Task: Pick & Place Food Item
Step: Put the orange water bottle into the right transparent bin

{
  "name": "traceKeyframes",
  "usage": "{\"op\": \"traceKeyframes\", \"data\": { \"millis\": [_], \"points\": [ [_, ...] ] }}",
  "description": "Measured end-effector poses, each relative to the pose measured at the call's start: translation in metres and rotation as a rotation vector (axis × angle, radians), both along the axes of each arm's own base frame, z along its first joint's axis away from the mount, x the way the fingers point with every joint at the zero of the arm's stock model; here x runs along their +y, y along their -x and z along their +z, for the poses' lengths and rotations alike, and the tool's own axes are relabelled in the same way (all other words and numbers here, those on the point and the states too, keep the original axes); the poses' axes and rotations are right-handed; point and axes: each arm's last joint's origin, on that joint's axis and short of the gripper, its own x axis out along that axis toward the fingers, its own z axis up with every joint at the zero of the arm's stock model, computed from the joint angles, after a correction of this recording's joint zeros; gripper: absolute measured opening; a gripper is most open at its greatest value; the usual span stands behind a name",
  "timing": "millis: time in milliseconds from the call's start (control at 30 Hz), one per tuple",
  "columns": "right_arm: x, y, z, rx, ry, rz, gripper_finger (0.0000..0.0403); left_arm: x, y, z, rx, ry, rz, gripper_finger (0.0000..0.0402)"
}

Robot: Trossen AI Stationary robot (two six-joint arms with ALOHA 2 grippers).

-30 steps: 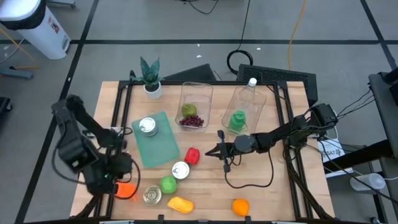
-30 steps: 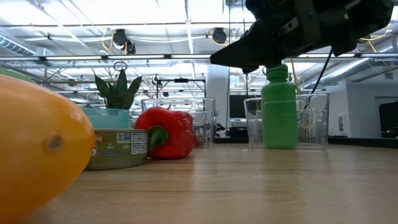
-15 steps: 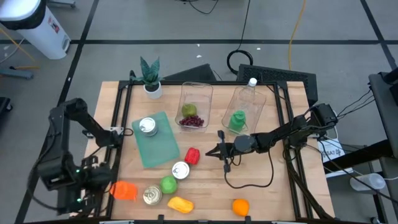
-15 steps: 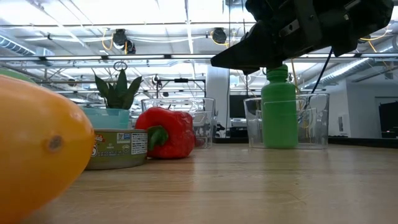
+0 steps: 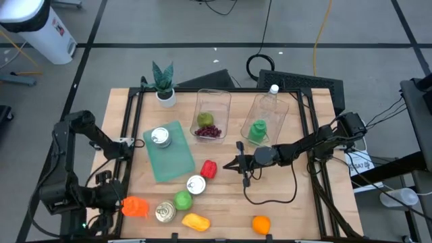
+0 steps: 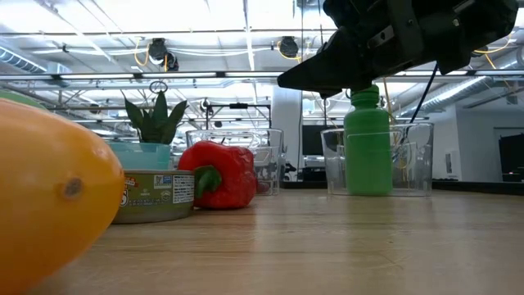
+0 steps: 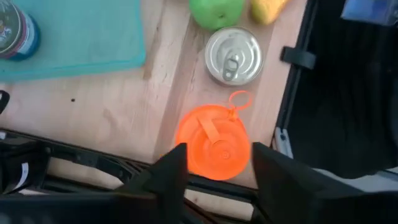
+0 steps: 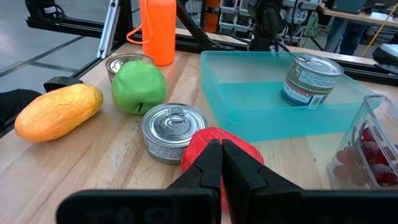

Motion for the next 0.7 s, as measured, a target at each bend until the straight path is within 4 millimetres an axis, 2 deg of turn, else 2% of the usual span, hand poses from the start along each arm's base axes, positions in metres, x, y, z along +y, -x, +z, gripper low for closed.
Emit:
{"op": "traceKeyframes", "data": {
  "millis": [167,333,533,700],
  "points": [
    [0.0,0.0,0.0,0.0,0.0,0.0,0.0004,-0.013,-0.003,-0.012,0.065,-0.035,0.0,0.0284],
    [0.0,0.0,0.0,0.0,0.0,0.0,0.0004,-0.02,-0.004,-0.019,0.102,-0.058,-0.002,0.034],
    [0.0,0.0,0.0,0.0,0.0,0.0,0.0004,-0.02,-0.005,-0.021,0.104,-0.07,-0.007,0.0354],
    [0.0,0.0,0.0,0.0,0.0,0.0,0.0004,-0.018,-0.01,-0.021,0.105,-0.074,-0.003,0.0327]
  ]
}}
